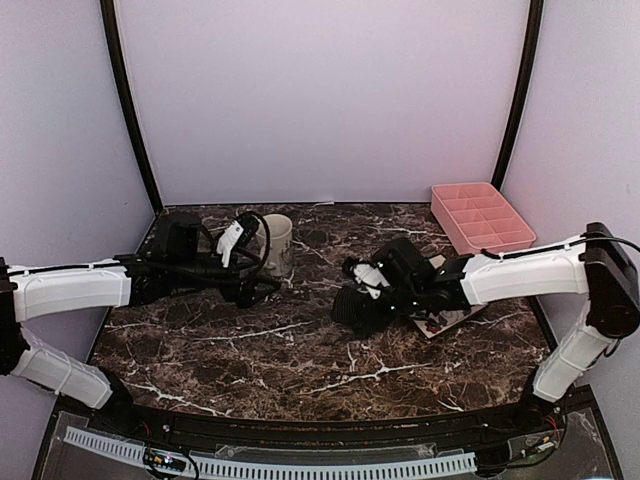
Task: Roll the underwear
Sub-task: Pick up the underwear from the center of the board, then place the underwear in the storage box.
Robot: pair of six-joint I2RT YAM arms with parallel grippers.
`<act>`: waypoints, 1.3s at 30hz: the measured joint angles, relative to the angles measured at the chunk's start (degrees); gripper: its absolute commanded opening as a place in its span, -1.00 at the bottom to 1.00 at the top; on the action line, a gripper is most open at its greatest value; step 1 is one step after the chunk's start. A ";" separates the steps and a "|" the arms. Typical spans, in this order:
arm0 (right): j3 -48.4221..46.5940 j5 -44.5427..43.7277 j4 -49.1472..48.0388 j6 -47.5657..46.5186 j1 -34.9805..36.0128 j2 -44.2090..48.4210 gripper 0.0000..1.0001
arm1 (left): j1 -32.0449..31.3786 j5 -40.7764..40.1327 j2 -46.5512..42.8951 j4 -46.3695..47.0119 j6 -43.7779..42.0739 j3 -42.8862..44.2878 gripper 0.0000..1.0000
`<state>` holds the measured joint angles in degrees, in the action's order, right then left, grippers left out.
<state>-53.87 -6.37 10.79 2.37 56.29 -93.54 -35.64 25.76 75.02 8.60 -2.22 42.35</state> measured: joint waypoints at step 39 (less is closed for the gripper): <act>-72.24 -44.85 61.29 53.57 -58.99 -32.54 -1.00 | 0.02 -14.27 -4.42 1.20 -0.31 -2.34 0.98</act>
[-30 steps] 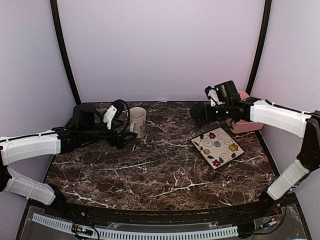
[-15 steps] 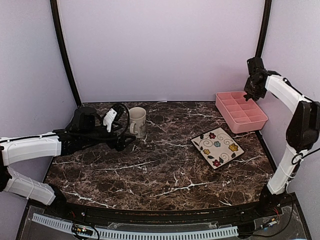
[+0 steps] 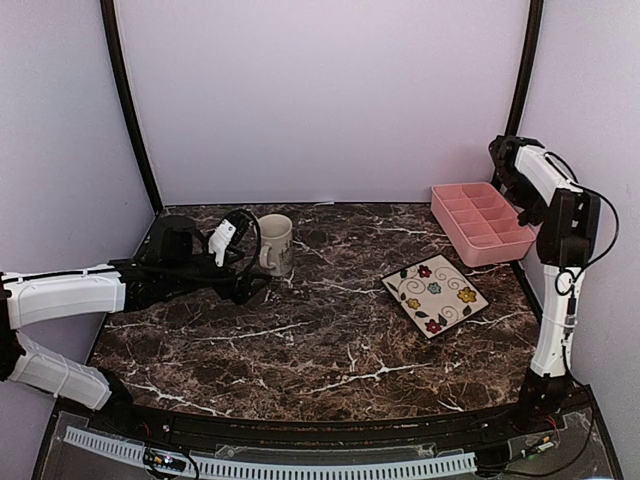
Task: Roll the underwear
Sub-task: Place the underwear in the storage box.
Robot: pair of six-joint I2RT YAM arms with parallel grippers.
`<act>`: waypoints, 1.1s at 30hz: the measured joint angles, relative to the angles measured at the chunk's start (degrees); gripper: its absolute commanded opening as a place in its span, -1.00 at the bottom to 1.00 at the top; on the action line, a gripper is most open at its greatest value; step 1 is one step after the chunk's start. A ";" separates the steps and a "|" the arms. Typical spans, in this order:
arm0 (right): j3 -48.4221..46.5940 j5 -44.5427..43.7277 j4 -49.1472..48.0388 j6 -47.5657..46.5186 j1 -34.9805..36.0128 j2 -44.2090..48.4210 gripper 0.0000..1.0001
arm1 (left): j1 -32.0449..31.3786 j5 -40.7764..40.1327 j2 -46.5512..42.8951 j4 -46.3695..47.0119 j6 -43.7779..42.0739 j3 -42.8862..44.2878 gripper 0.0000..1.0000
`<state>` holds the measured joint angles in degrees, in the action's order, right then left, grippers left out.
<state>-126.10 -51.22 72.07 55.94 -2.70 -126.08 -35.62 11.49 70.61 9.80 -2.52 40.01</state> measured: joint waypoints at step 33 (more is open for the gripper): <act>-3.76 9.68 -1.79 2.19 -1.11 -10.99 -1.00 | 0.00 -0.42 0.00 1.29 0.02 -3.76 0.98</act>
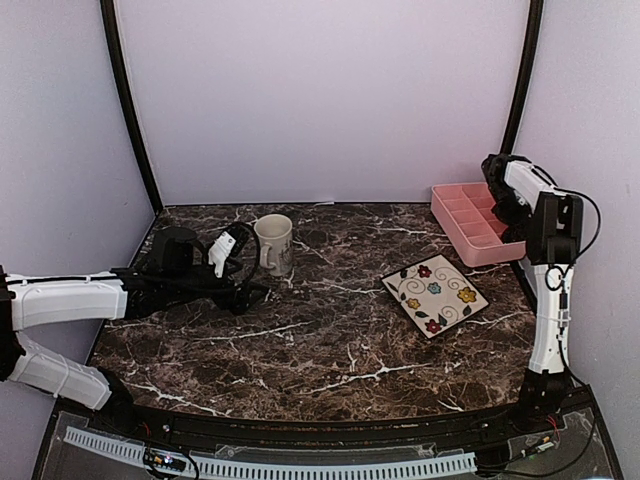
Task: Roll the underwear
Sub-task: Place the underwear in the storage box.
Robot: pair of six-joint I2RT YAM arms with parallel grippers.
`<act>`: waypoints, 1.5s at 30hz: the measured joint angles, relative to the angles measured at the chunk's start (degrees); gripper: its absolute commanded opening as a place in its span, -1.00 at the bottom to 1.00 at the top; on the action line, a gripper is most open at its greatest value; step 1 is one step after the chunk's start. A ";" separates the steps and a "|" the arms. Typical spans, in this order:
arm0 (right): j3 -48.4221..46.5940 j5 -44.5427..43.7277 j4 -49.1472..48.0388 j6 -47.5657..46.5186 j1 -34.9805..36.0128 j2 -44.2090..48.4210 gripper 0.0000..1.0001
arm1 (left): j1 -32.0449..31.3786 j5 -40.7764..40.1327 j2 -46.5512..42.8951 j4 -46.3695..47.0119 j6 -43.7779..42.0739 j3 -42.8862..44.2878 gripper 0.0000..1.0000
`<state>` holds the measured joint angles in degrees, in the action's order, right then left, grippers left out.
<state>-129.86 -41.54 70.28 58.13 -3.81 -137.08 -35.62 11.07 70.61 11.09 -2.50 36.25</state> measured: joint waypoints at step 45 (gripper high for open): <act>12.26 16.74 -15.17 6.73 -1.81 5.62 -1.00 | 0.00 0.48 -0.11 2.56 0.42 -1.95 0.98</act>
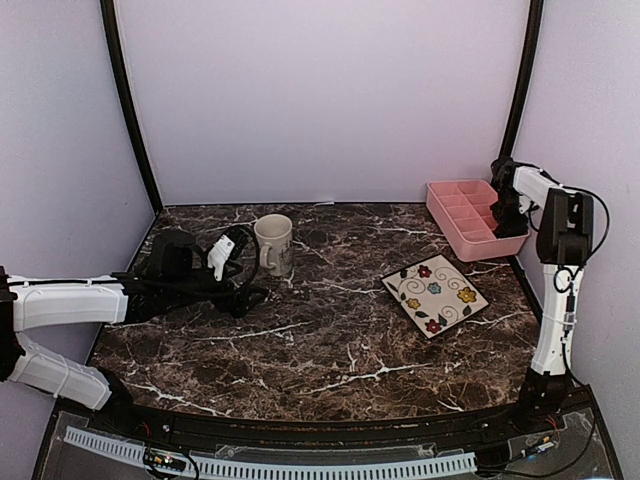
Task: Roll the underwear
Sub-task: Place the underwear in the storage box.
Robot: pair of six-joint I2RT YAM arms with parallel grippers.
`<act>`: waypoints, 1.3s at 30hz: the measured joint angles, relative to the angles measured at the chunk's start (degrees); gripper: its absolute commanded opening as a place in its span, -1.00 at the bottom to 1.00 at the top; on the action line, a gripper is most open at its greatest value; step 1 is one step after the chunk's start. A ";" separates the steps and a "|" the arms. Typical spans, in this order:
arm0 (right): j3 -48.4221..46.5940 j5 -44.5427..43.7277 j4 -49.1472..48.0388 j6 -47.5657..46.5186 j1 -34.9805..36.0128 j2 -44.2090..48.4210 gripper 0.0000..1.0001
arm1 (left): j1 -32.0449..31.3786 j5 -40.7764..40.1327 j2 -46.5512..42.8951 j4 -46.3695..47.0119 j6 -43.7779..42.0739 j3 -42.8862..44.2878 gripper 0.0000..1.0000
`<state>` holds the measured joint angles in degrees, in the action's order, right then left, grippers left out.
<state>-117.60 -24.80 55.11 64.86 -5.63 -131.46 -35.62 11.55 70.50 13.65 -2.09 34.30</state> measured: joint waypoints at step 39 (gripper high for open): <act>-11.34 -6.10 14.80 8.72 2.91 -7.65 -1.00 | 0.00 0.20 -0.02 0.44 -1.14 -0.94 0.98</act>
<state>-128.95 -30.89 69.91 73.58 -2.72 -139.11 -35.62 11.75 70.48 14.09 -3.22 33.36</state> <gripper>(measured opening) 0.192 0.991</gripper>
